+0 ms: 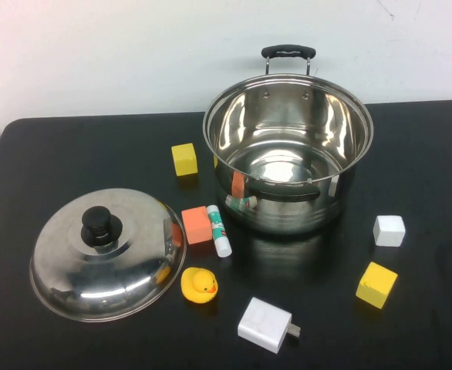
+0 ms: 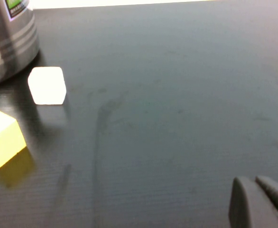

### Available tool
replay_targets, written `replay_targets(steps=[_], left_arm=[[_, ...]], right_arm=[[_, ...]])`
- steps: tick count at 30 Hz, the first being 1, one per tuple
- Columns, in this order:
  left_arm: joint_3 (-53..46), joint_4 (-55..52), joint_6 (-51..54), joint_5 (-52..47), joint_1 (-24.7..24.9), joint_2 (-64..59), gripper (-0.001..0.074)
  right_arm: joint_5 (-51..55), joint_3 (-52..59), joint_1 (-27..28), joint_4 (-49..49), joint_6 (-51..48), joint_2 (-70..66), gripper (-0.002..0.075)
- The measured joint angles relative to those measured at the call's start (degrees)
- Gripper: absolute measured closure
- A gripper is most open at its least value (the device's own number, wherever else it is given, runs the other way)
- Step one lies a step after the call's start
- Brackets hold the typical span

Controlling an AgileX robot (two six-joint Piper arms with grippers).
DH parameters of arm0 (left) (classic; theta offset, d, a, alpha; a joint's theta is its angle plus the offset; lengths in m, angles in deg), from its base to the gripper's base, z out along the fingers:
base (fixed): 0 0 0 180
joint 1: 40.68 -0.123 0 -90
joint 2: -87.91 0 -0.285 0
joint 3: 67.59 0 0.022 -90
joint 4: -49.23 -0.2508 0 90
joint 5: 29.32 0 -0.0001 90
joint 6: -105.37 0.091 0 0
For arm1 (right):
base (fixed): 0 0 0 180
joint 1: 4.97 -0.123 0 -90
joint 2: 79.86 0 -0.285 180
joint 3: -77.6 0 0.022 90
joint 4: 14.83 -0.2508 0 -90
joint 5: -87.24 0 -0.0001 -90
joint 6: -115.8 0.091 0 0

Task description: Cover the pot

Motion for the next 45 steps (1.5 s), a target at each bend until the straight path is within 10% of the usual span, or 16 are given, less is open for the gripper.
replay_targets(steps=[25,34,45], left_arm=[[0.0,3.54,-10.57,43.68,0.0,0.0,0.0736],[9.72,6.9,-6.2,28.55,0.0,-1.35,0.0736],[11.94,-2.33,-5.38,47.31,0.0,-22.16,0.0736]], right_arm=[[0.0,0.0,0.0,0.0,0.0,0.0,0.0728],[0.0,0.0,0.0,0.0,0.0,0.0,0.0728],[0.0,0.0,0.0,0.0,0.0,0.0,0.0728]])
